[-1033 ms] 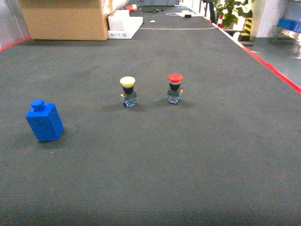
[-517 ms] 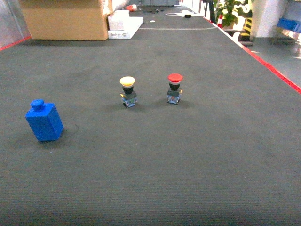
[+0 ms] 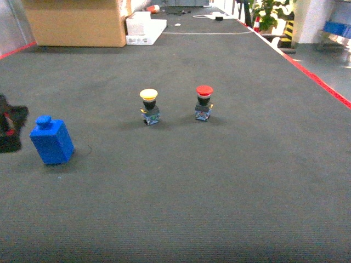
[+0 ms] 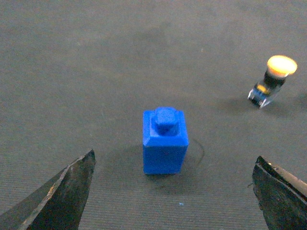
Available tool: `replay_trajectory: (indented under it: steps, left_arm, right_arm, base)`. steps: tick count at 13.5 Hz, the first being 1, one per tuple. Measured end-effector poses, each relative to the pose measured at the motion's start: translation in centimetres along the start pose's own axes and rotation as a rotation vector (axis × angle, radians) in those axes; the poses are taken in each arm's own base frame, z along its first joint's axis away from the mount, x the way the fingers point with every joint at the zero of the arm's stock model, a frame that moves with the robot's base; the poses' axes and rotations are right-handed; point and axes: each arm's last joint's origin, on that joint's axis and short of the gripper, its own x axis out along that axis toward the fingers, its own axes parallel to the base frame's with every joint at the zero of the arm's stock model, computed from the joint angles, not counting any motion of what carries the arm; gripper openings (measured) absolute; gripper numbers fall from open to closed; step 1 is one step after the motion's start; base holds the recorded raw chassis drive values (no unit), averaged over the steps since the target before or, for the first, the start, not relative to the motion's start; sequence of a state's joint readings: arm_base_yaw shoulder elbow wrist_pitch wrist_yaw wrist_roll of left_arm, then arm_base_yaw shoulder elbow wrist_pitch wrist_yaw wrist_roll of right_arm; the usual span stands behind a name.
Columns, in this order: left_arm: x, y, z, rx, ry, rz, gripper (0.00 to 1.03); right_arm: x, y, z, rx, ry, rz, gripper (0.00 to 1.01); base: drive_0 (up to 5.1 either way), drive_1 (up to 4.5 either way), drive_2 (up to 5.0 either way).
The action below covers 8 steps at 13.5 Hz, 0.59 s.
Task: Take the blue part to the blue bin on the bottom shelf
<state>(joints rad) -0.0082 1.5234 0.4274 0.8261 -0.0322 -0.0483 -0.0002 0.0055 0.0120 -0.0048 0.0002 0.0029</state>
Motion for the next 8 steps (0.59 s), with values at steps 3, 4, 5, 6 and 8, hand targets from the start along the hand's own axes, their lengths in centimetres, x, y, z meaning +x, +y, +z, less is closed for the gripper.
replay_trajectory:
  steps: [3,4,5,6,8]
  left_arm:
    - [6.3,0.2,-2.6,0.036,0.148,-0.027,0.98]
    - [7.7,0.2,-2.7,0.043,0.156,-0.038,0.98]
    - [8.8,0.1,-2.7,0.045,0.159,-0.046,0.98]
    - [9.8,0.1,-2.8,0.045,0.174,-0.046,0.98]
    - [11.7,0.4,-3.0,0.041,0.192,-0.046,0.98]
  right_arm:
    - [0.0,0.0,0.0,0.000,0.000,0.000,0.98]
    - [0.0,0.0,0.0,0.000,0.000,0.000,0.98]
    - [0.0,0.0,0.0,0.000,0.000,0.000,0.98]
    - [0.0,0.0,0.0,0.000,0.000,0.000,0.98]
    - [0.0,0.0,0.0,0.000,0.000,0.000,0.98]
  base:
    - [0.0,0.00,0.0]
    - [0.0,0.00,0.0]
    - [0.0,0.00,0.0]
    - [0.0,0.00,0.0]
    - [0.0,0.00,0.0]
